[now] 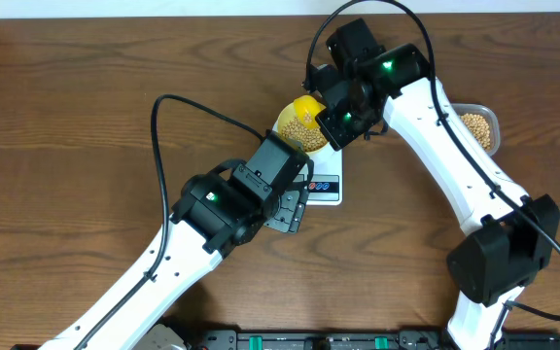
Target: Scoop item into bowl and weigh 50g on scale
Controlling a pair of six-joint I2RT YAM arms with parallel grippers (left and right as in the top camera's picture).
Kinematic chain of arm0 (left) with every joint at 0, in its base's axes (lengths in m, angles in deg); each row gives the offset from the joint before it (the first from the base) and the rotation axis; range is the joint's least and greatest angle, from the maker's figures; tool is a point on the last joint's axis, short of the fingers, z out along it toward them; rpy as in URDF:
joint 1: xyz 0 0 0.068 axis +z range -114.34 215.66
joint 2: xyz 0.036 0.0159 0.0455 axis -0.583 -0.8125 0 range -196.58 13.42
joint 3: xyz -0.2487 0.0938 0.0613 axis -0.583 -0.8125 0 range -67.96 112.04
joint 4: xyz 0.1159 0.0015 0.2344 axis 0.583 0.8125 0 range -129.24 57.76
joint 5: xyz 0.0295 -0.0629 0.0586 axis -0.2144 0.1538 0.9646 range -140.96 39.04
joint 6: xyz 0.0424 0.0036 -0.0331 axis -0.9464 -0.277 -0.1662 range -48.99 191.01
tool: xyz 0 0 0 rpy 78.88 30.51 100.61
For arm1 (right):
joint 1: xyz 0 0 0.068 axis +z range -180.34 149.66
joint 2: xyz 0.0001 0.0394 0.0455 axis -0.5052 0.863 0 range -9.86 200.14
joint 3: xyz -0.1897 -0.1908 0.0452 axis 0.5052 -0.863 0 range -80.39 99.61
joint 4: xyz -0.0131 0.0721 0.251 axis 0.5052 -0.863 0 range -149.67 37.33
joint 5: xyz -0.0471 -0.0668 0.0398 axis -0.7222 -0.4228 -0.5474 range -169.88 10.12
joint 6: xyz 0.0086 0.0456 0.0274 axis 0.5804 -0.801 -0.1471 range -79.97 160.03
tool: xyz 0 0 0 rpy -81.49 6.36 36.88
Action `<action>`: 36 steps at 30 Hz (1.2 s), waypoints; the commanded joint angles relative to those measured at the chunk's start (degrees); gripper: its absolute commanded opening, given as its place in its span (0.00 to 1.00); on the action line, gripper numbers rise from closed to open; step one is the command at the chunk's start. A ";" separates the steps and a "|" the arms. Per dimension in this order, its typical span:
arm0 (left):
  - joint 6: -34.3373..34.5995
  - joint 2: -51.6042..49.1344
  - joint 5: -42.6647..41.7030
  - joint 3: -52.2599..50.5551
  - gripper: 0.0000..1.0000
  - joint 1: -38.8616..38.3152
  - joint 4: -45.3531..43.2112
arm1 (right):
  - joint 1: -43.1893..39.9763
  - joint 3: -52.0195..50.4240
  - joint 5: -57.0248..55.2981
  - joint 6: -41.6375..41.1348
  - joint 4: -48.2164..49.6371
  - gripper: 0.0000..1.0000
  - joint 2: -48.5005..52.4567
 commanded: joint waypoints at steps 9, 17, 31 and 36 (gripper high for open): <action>-0.46 -0.22 -0.07 1.11 0.78 0.13 0.11 | 0.15 1.36 -0.15 0.35 -0.07 0.01 -1.92; -0.46 -0.22 -0.07 1.11 0.78 0.13 0.11 | 0.15 1.36 -0.35 0.37 -0.09 0.01 -1.92; -0.46 -0.22 -0.07 1.11 0.78 0.13 0.11 | 1.46 1.36 -4.90 0.83 -1.09 0.01 -1.92; -0.46 -0.22 -0.07 1.11 0.78 0.13 0.11 | 1.53 1.36 -4.92 0.83 -1.33 0.01 -1.92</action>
